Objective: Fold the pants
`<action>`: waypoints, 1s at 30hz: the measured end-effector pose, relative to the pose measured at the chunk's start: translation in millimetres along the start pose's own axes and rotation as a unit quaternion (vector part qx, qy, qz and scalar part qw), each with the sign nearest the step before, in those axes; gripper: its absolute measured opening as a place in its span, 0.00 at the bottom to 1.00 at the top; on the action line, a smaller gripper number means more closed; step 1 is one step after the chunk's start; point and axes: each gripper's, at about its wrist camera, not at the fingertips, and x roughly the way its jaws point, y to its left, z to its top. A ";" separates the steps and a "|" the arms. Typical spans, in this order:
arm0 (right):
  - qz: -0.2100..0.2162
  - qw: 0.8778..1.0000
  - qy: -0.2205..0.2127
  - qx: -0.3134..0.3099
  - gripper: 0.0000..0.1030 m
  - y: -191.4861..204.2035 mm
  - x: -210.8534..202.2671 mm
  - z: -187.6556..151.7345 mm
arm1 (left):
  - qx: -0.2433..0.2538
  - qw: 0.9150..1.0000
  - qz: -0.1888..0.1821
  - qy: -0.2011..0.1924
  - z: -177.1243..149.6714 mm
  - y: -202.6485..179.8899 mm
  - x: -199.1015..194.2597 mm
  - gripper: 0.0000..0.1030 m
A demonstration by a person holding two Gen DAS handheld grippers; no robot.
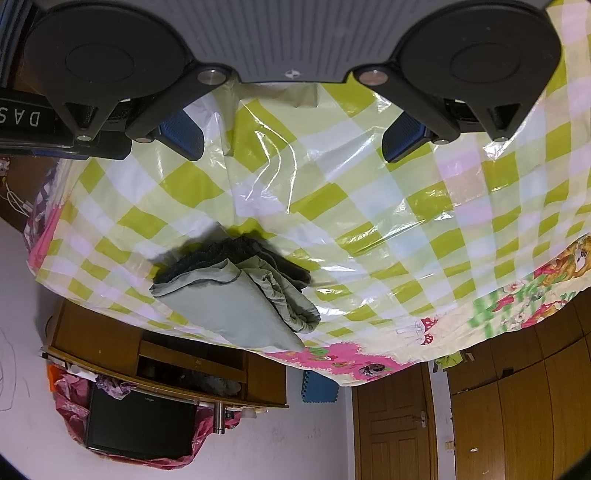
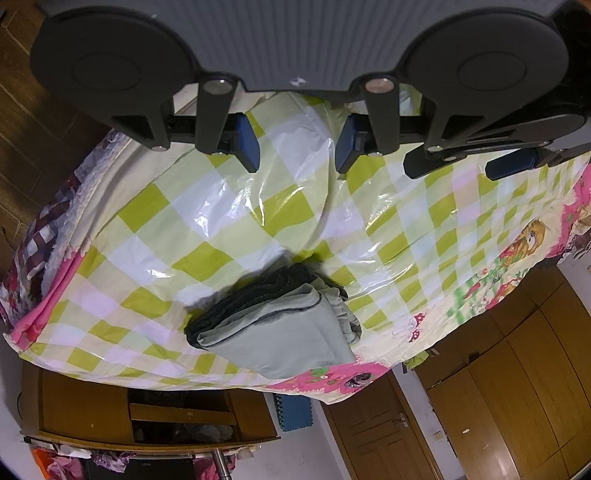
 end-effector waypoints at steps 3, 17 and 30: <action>-0.004 1.000 0.000 -0.001 0.45 0.8 -1.6 0.2 | -0.001 1.000 -0.001 0.000 0.3 0.1 -0.3 1.00; -0.013 1.000 -0.004 -0.009 0.45 5.3 -6.1 -2.0 | 0.000 1.000 0.000 -0.003 -2.0 -0.8 -1.4 1.00; -0.018 1.000 -0.006 -0.009 0.45 7.8 -8.3 -3.8 | 0.002 1.000 0.004 -0.011 -3.5 0.9 -6.4 1.00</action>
